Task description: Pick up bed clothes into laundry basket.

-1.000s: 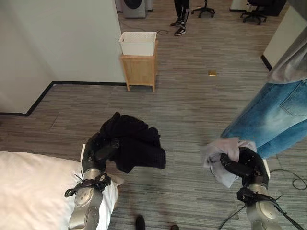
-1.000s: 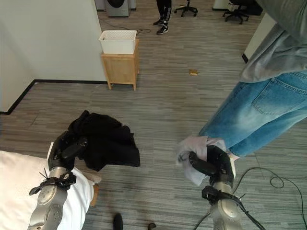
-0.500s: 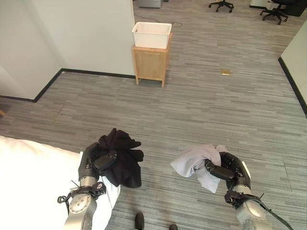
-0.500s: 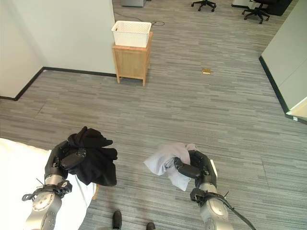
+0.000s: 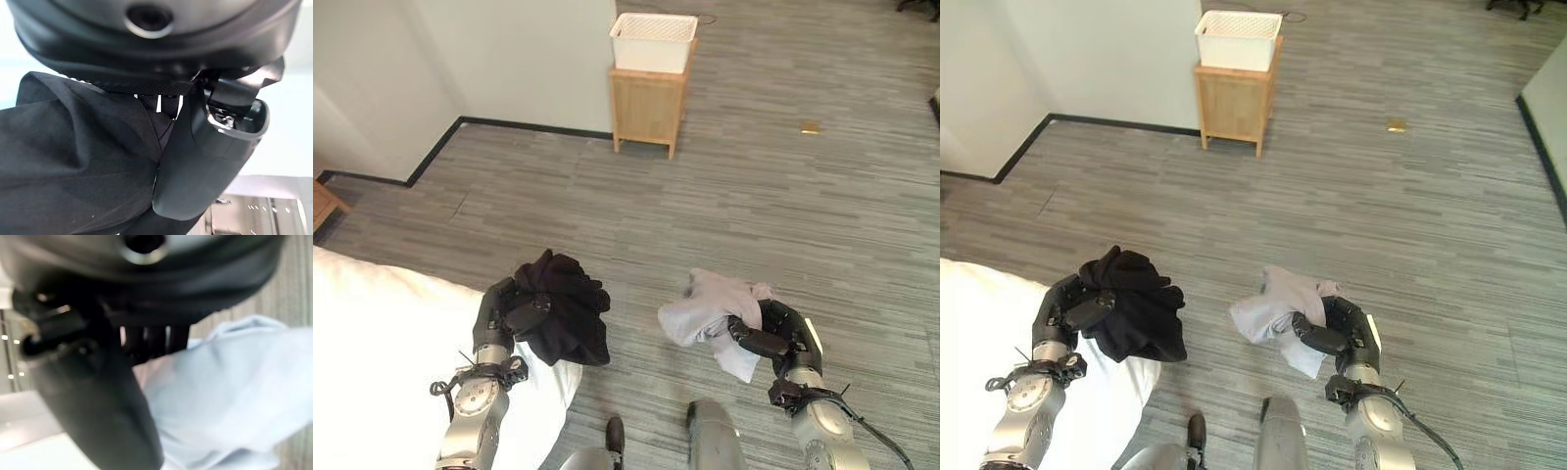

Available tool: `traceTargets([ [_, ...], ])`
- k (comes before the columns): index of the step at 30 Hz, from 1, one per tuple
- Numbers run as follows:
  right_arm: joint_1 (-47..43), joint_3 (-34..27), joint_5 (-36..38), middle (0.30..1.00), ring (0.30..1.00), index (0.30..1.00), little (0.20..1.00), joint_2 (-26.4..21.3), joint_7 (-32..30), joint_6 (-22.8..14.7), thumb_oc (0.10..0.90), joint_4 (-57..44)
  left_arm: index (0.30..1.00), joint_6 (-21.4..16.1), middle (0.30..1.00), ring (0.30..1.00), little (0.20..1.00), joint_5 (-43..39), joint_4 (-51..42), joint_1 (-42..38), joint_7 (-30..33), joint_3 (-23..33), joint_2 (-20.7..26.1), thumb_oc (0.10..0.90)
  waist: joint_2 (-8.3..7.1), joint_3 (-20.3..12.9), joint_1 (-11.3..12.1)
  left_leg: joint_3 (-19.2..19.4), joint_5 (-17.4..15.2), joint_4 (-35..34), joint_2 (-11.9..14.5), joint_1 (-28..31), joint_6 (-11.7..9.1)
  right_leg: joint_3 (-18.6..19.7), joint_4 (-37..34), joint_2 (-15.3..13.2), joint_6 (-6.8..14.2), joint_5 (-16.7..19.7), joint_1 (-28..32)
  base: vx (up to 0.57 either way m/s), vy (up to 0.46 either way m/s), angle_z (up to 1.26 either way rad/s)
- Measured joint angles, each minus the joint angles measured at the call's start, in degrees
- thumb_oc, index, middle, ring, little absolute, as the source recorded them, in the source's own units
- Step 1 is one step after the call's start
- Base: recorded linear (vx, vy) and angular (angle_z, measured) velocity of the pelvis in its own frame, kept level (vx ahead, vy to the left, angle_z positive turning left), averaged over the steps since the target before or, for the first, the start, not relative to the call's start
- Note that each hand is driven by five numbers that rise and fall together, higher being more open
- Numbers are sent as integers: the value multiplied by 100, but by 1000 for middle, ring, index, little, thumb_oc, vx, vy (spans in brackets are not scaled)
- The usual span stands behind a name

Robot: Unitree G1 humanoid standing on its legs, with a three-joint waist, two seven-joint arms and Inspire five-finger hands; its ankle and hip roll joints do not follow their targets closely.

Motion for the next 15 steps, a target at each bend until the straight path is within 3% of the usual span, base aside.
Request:
traceTargets([
  [1, 19, 13, -5, 300, 300, 300, 300, 25, 6, 11, 400, 0, 300, 2, 300, 300, 300, -1, 14, 0, 14, 18, 40, 400, -22, -24, 2, -7, -36, 12, 14, 11, -8, 94, -602, 7, 42, 29, 108, 523, -307, 10],
  [2, 16, 5, -5, 300, 300, 300, 300, 84, 3, 6, 400, 33, 300, 2, 300, 300, 300, -1, 27, 3, 10, 52, 146, 400, -154, -58, -34, -87, -172, 4, 8, 78, -134, 116, -1578, -35, 160, 96, 256, 704, -446, 18],
  [4, 66, -20, -8, 300, 300, 300, 300, 95, -15, 24, 400, 31, 300, 7, 300, 300, 300, 3, 34, -29, 21, 61, 155, 400, -272, -155, -36, -142, -330, 55, 34, 102, -232, -70, -2295, 15, 215, 177, 478, 531, -396, 19],
  [5, 51, -15, -11, 300, 300, 300, 300, 109, -11, 29, 400, 32, 300, 21, 300, 300, 300, 3, 63, -22, 21, 60, 170, 400, -386, -247, -15, -147, -473, -25, 183, 320, -406, -560, -2306, 128, -11, 343, 673, 446, -397, 14],
  [6, 75, -18, -10, 300, 300, 300, 300, 120, -5, 26, 400, 42, 300, 22, 300, 300, 300, 8, 64, -11, 12, 40, 173, 400, -420, -296, -38, -220, -539, -35, 268, 423, -505, -581, -2386, 219, -97, 575, 854, 442, -418, 34],
  [7, -54, -17, -8, 300, 300, 300, 300, 61, -19, 18, 400, 254, 300, 27, 300, 300, 300, 14, 60, 10, 9, 13, 55, 400, -272, -379, -97, -325, -626, 16, 683, 600, -743, -741, -1979, 539, -146, 893, 892, 347, -332, 39],
  [8, -121, 4, -5, 300, 300, 300, 300, 29, -33, 22, 400, 348, 300, 24, 300, 300, 300, 13, 31, 5, -11, -21, 27, 400, -266, -386, -85, -318, -654, 331, 860, 560, -779, -773, -1700, 734, -242, 941, 901, 420, -461, 31],
  [9, -199, 11, -4, 300, 300, 300, 300, -17, -13, 23, 400, 426, 300, 24, 300, 300, 300, 11, 29, 23, -65, -24, -14, 400, -250, -419, -96, -337, -675, 771, 1033, 438, -806, -799, -1487, 879, -547, 881, 910, 420, -561, -5],
  [10, -355, 11, 19, 300, 300, 300, 300, -90, -16, 21, 400, 498, 300, 22, 300, 300, 300, 6, 39, 45, -123, -30, -31, 400, -219, -451, 16, -345, -523, 1499, 1240, 207, -957, -931, -1175, 1126, -808, 500, 950, 443, -668, -7],
  [11, -413, 1, 56, 300, 300, 300, 300, -144, -25, 21, 400, 493, 300, 26, 300, 300, 300, -5, 48, -5, -131, -27, -53, 400, -239, -446, 8, -362, -402, 2227, 1311, -146, -978, -1001, -1032, 1189, -1010, 291, 963, 411, -644, -10],
  [12, -473, -1, 190, 300, 300, 300, 300, -274, -31, -14, 400, 513, 300, 8, 300, 300, 300, -63, 67, -87, -121, -34, -163, 400, -304, -434, 70, -424, 200, 3613, 1372, -820, -774, -1063, -963, 1294, -1225, 134, 1106, 383, -534, -4],
  [13, -529, 56, 235, 300, 300, 300, 300, -358, -53, -27, 400, 533, 300, 5, 300, 300, 300, -166, 52, -81, -110, -25, -185, 400, -340, -425, 181, -577, 860, 4130, 1344, -1105, -657, -1028, -957, 1410, -1498, -54, 1217, 213, -285, -49],
  [14, -643, 94, 285, 300, 300, 300, 300, -444, -76, -34, 400, 545, 300, 4, 300, 300, 300, -227, 25, -79, -126, -32, -154, 400, -520, -335, 358, -577, 1341, 5171, 1392, -1523, -671, -982, -1020, 1479, -1474, -71, 1484, 334, -312, -51],
  [15, -736, 173, 333, 300, 300, 300, 300, -441, -127, -37, 400, 563, 300, 15, 300, 300, 300, -226, 43, -31, -128, -3, -111, 400, -658, -306, 332, -546, 1330, 5370, 1298, -1657, -665, -1050, -1135, 1483, -1570, -112, 1745, 396, -238, -43],
])
